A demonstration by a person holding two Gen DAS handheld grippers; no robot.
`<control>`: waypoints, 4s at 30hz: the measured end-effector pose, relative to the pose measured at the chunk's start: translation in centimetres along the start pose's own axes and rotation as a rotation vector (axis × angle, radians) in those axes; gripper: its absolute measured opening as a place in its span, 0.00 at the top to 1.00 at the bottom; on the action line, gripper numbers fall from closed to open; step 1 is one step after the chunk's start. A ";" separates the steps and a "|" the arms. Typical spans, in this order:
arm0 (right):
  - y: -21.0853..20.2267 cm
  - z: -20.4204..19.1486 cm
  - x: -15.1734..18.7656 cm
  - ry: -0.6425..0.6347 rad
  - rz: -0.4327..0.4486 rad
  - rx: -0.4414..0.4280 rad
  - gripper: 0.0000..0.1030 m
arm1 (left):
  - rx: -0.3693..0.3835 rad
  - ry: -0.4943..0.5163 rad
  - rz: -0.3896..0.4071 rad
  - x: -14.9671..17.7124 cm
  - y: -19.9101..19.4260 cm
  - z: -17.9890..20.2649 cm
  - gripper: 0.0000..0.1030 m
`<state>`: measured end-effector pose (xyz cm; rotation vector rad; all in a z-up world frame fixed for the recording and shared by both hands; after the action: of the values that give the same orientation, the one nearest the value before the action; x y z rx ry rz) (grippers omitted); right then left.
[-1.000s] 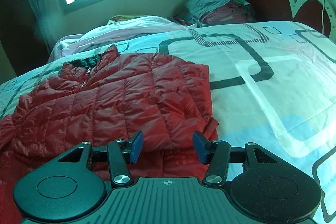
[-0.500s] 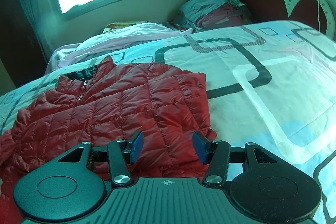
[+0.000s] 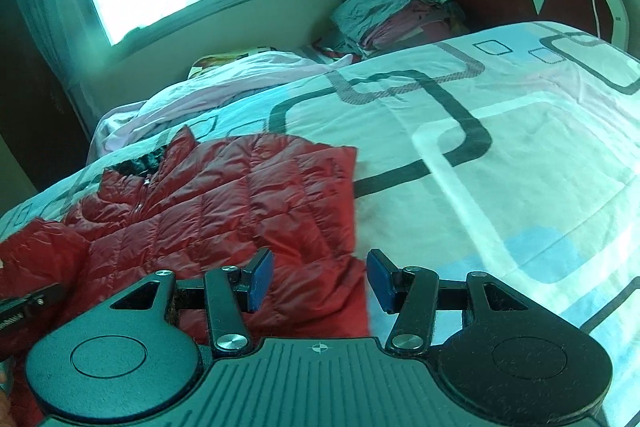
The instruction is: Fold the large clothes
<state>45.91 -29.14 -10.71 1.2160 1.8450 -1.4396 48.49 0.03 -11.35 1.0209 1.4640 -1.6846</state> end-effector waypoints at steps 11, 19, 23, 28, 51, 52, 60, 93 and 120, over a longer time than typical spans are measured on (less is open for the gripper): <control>0.1 4.3 -0.5 0.037 -0.002 0.026 0.49 | 0.056 0.042 -0.010 -0.3 1.5 5.3 0.95; -0.5 7.3 -1.3 0.054 0.002 0.052 0.49 | 0.116 0.067 -0.031 0.2 3.0 9.9 0.95; -1.0 8.6 -1.8 0.073 0.010 0.058 0.48 | 0.155 0.066 -0.060 0.8 4.0 12.0 0.69; -1.8 9.1 -2.2 0.091 0.021 0.055 0.48 | 0.246 0.048 0.001 0.7 2.7 14.0 0.21; 5.4 -5.3 1.9 -0.045 -0.121 -0.187 0.87 | -0.199 -0.082 0.014 3.3 -2.7 -11.3 0.59; 4.7 -5.3 1.9 -0.063 -0.111 -0.182 0.87 | -0.191 -0.073 0.011 3.6 -2.6 -11.2 0.58; 4.8 -4.4 3.7 -0.046 -0.131 -0.110 0.85 | -0.145 -0.053 -0.067 3.6 -2.1 -11.8 0.57; 5.4 -12.8 3.5 -0.347 -0.027 -0.174 0.40 | -0.060 0.097 0.034 1.2 -1.5 -8.3 0.34; 1.9 -8.8 5.0 -0.330 -0.064 -0.069 0.40 | -0.126 0.104 -0.019 3.6 -4.9 -11.3 0.08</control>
<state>46.40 -19.05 -12.92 0.8348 1.7021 -1.4952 43.98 11.89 -12.94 1.0418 1.6299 -1.5515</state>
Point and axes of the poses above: each gripper's, at about its wrist camera, not at the fingertips, and y roughly the way its jaws point, z to its right, x to its underside, the point moved 6 cm from there along y, roughly the way its jaws point, and after that the axes turned 12 degrees about z, right-handed, at the moved point
